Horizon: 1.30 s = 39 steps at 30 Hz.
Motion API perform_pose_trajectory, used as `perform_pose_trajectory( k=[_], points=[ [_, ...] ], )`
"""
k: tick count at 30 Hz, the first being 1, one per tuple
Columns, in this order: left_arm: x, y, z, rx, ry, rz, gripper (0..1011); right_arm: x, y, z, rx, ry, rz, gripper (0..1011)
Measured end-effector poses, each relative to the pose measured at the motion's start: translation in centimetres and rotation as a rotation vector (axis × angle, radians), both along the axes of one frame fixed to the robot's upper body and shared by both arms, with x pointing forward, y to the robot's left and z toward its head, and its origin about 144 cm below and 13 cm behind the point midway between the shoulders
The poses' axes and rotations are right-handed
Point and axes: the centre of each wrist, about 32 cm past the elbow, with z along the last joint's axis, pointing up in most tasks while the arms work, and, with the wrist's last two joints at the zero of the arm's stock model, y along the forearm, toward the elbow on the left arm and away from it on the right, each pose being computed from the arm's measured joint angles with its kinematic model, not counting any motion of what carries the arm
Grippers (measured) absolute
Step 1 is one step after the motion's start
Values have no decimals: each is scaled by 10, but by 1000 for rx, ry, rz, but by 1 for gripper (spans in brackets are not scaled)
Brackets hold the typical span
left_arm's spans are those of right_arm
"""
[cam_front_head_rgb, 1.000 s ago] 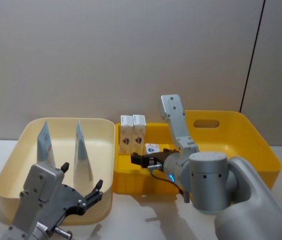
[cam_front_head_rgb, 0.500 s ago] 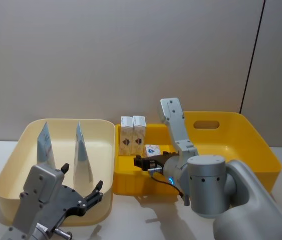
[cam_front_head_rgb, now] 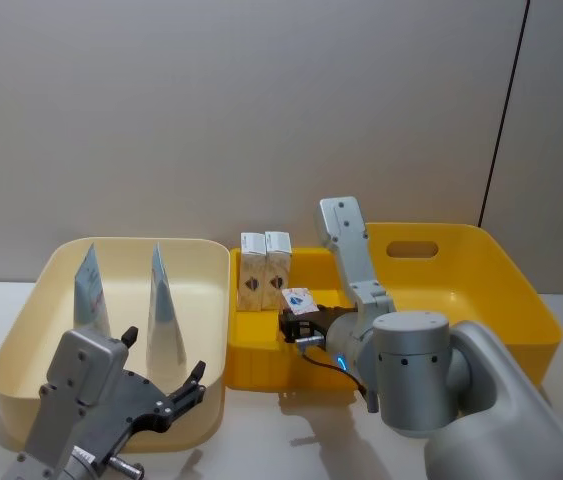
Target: Bimanual collaborative sorting of washing and personal care products
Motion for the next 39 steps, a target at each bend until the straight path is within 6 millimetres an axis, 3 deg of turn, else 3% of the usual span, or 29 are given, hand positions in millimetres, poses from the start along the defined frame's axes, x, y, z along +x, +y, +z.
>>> perform_pose_trajectory(
  k=[18,39],
  points=[
    [0,0,0,0,0,0,1004,-2,0,4,3,-39,8,445],
    [0,0,0,0,0,0,1003,-16,-5,29,32,-310,16,446]
  ],
)
